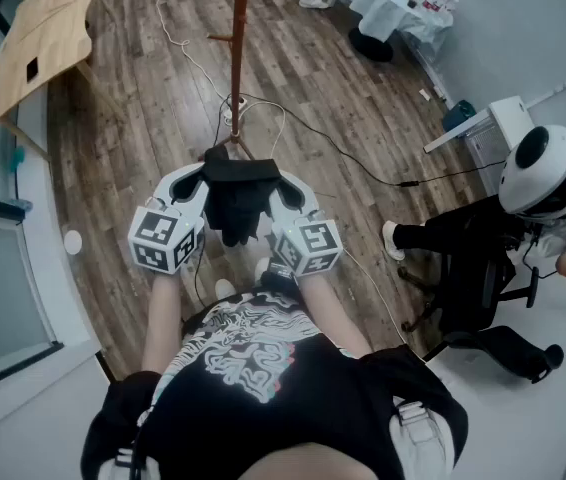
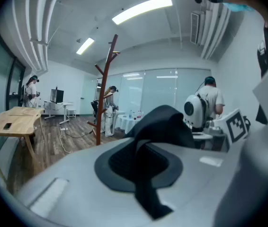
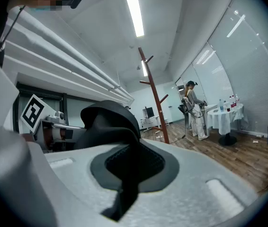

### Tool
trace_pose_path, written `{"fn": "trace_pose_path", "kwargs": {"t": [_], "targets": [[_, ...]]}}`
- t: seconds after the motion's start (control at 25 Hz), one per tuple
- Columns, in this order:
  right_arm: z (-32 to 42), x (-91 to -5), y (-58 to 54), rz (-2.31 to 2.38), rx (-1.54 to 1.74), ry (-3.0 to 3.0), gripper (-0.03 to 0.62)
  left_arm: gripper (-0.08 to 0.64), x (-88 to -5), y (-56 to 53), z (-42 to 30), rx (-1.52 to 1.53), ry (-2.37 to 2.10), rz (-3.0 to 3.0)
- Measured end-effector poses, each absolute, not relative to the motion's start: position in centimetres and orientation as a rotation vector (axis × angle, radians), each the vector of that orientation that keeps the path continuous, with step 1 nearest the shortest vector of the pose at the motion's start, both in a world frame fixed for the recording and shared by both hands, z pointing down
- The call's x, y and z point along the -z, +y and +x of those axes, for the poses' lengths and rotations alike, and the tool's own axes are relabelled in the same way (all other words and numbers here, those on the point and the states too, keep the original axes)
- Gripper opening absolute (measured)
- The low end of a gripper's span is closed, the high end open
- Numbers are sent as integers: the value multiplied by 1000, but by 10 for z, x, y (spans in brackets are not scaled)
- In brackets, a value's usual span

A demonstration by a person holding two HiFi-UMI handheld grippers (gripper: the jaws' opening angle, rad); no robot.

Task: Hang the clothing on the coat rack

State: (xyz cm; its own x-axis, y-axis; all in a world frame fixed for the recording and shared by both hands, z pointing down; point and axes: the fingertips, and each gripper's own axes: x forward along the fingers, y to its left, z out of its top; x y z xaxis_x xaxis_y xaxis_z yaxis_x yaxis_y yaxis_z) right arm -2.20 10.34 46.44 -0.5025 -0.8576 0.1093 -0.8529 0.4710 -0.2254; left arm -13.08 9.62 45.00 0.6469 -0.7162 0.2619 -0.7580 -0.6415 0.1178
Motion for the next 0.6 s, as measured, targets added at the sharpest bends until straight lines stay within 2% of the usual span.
{"fn": "trace_pose_path", "kwargs": {"t": [0.6], "targets": [[-17,-461,105,-1533,382,2660,12,5,-453,97,-127,-295,-1188,2650]]}}
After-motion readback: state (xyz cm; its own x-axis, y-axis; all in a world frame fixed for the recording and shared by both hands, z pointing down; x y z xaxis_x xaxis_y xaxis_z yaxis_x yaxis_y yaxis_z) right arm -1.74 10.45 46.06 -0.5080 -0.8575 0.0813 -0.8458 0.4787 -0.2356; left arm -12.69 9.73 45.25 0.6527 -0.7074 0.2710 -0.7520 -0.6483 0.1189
